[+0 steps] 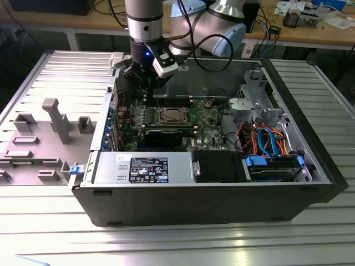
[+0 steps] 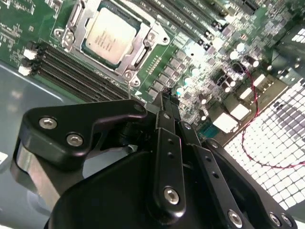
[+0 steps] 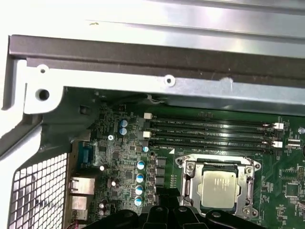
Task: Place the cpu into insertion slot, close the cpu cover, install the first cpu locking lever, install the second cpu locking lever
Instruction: 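Install the first cpu locking lever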
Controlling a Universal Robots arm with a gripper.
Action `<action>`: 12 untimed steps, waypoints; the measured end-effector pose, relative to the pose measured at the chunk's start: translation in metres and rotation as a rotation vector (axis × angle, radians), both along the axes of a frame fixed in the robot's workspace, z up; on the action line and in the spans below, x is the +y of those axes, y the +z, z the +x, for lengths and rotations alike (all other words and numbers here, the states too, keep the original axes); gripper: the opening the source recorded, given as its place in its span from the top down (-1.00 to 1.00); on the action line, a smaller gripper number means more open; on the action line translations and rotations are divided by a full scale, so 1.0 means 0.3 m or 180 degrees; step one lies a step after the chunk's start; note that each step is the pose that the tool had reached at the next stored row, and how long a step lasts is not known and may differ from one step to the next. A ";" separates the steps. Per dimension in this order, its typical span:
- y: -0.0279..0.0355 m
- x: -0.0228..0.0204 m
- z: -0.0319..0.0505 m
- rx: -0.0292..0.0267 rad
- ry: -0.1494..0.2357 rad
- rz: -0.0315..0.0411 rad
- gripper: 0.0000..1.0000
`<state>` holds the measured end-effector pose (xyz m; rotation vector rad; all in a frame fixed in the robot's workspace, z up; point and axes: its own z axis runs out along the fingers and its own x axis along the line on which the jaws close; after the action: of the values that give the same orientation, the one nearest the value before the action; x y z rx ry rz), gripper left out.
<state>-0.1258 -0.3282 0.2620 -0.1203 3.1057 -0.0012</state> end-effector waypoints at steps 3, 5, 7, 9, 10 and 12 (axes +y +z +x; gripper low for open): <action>0.000 0.014 -0.007 0.0000 -0.0001 0.0000 0.79; 0.000 0.021 -0.010 0.0000 -0.0003 0.0000 0.79; 0.000 0.025 -0.011 0.0000 -0.0004 0.0007 0.79; 0.000 0.029 -0.011 -0.0001 -0.0003 0.0035 0.79; 0.000 0.031 -0.011 -0.0001 -0.0004 0.0044 0.79; -0.001 0.040 -0.011 0.0000 -0.0004 0.0046 0.79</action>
<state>-0.1292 -0.3161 0.2618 -0.1178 3.1050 0.0210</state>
